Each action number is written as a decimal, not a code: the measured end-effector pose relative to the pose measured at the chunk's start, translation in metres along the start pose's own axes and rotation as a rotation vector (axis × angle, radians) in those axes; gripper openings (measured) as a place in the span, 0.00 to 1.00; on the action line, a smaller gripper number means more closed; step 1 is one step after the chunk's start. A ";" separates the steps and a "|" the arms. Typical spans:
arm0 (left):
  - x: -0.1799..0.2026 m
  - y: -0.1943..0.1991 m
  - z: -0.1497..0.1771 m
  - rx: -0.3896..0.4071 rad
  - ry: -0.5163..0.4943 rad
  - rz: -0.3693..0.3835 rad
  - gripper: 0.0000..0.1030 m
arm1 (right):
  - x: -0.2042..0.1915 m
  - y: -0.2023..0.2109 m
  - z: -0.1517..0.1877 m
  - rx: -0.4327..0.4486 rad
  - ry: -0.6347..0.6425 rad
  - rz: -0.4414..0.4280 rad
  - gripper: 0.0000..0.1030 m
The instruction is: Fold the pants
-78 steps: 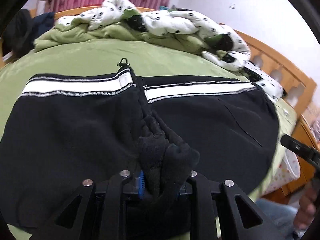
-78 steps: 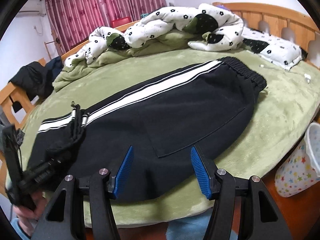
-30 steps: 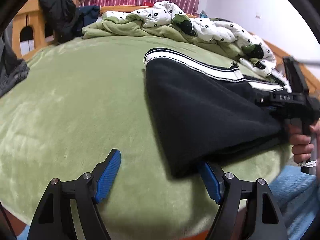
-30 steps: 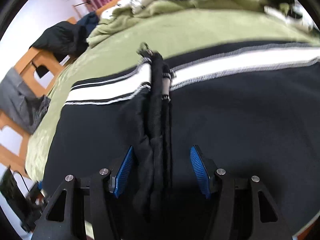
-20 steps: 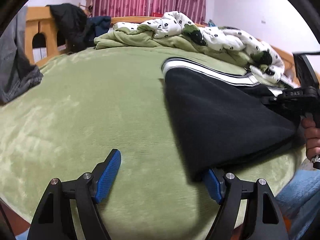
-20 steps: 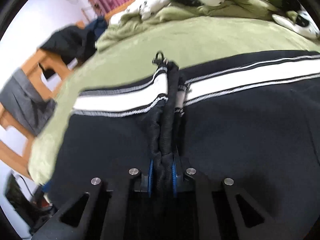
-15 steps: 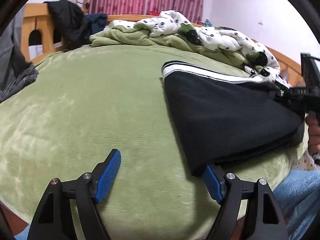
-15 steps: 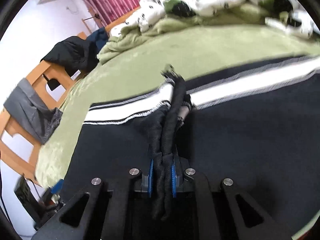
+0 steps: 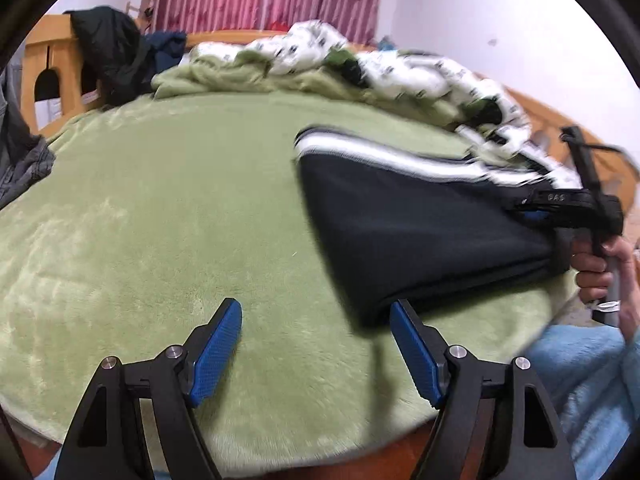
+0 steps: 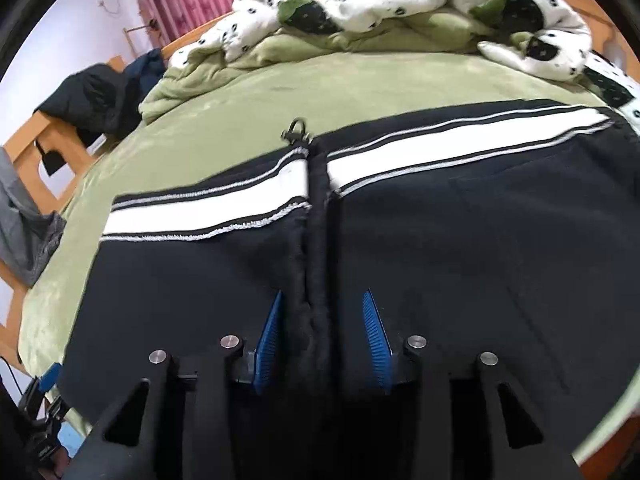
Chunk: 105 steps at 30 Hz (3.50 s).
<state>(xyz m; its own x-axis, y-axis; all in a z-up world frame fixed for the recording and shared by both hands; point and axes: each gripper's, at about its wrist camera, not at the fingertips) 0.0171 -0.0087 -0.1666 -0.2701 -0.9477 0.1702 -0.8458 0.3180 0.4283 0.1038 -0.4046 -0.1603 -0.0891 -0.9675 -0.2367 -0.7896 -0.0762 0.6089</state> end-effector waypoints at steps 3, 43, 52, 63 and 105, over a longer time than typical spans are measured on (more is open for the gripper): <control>0.002 0.004 -0.017 0.042 0.041 0.020 0.73 | 0.004 0.037 0.001 0.074 0.014 0.006 0.39; -0.014 -0.185 -0.061 -0.260 0.336 0.082 0.65 | 0.312 0.002 -0.064 0.189 -0.468 0.206 0.71; 0.002 -0.186 -0.078 -0.220 0.265 0.095 0.10 | 0.300 0.021 -0.073 0.243 -0.422 0.236 0.27; -0.042 -0.146 -0.159 -0.078 0.345 0.183 0.09 | 0.122 0.108 -0.177 0.472 -0.114 0.205 0.22; -0.151 -0.032 -0.075 -0.033 0.388 -0.316 0.13 | 0.063 0.008 -0.018 0.174 -0.026 0.189 0.56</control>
<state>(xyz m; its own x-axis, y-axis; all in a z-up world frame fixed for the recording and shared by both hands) 0.1195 0.1261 -0.1390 0.1938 -0.9193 0.3425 -0.8420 0.0232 0.5390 0.1028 -0.4699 -0.1570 -0.2591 -0.9538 -0.1521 -0.8496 0.1501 0.5056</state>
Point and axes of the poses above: each gripper's, at about its wrist camera, not at the fingertips, and y roughly against the way its jaws point, x to its right, z to its underside, and after that the axes turned 14 degrees about x, right-handed
